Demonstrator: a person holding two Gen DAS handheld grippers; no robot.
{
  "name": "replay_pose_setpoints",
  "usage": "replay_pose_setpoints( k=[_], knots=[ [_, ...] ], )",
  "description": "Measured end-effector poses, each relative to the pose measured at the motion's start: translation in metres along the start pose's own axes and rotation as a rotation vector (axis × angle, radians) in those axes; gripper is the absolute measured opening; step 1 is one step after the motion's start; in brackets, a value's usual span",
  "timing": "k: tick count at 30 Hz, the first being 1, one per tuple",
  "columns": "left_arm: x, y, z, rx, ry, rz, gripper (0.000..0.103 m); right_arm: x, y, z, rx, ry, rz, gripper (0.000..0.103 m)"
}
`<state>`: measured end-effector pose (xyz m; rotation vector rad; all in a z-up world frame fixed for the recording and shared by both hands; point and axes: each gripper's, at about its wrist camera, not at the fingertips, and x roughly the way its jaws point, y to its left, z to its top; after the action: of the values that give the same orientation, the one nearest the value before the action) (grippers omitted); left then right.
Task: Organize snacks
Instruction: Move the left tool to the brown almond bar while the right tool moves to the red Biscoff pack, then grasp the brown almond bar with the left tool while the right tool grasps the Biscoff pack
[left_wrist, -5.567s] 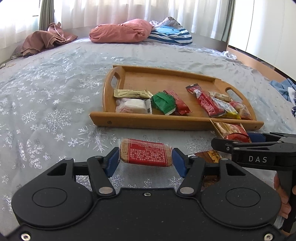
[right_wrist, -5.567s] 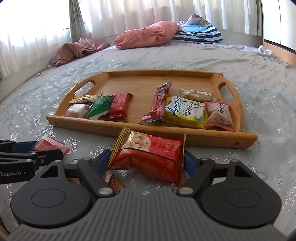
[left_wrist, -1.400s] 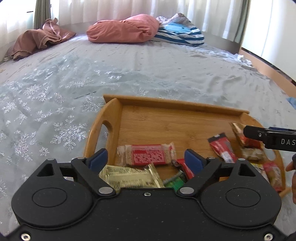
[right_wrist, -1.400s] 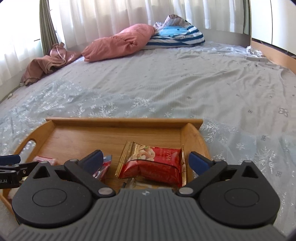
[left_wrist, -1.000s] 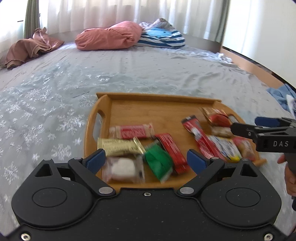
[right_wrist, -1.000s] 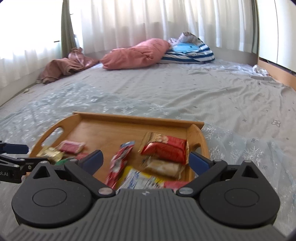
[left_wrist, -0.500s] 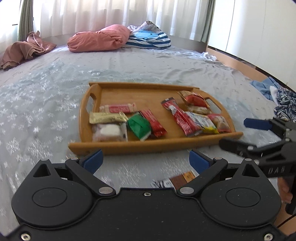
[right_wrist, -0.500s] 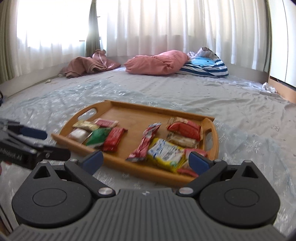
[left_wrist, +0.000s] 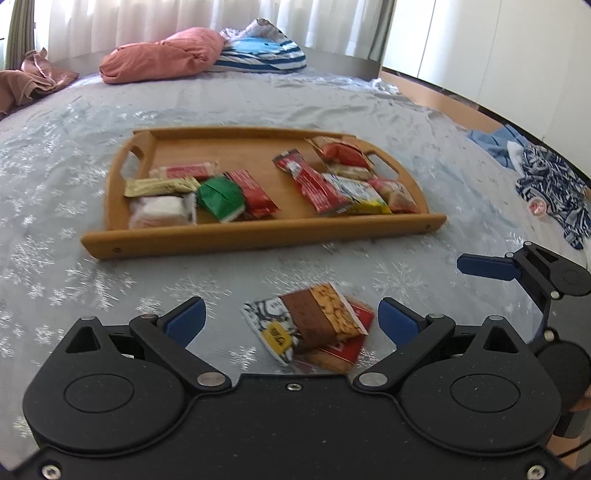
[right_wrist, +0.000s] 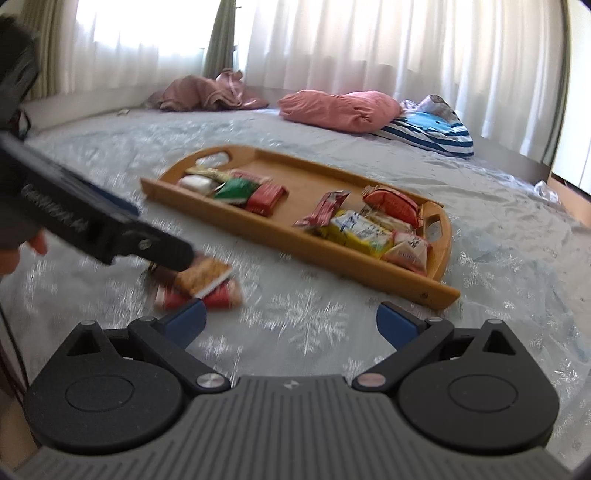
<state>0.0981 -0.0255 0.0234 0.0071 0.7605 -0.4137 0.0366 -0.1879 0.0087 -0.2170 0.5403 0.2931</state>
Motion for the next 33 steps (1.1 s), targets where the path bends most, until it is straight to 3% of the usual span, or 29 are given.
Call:
replay_pose_setpoints(
  k=[5, 6, 7, 8, 14, 24, 33],
  knots=[
    [0.016, -0.009, 0.002, 0.001, 0.03, -0.017, 0.097, -0.004, 0.008, -0.006, -0.022, 0.011, 0.039, 0.103],
    [0.018, -0.01, 0.003, -0.002, 0.032, -0.016, 0.089, -0.005, 0.009, -0.007, -0.023, 0.01, 0.043, 0.103],
    [0.021, -0.011, 0.004, -0.008, 0.042, -0.012, 0.073, -0.005, 0.01, -0.007, -0.024, 0.009, 0.047, 0.103],
    [0.023, -0.012, 0.005, -0.011, 0.051, -0.002, 0.067, -0.005, 0.011, -0.007, -0.024, 0.009, 0.052, 0.103],
    [0.02, -0.016, 0.004, 0.035, 0.043, 0.03, 0.06, -0.002, 0.018, -0.005, -0.026, 0.009, 0.076, 0.103],
    [0.002, 0.004, 0.011, -0.02, 0.021, 0.055, 0.049, 0.011, 0.031, 0.006, -0.008, 0.014, 0.117, 0.103],
    [0.001, 0.014, 0.006, -0.052, 0.018, 0.053, 0.054, 0.033, 0.033, 0.014, 0.027, 0.052, 0.099, 0.103]
  ],
)
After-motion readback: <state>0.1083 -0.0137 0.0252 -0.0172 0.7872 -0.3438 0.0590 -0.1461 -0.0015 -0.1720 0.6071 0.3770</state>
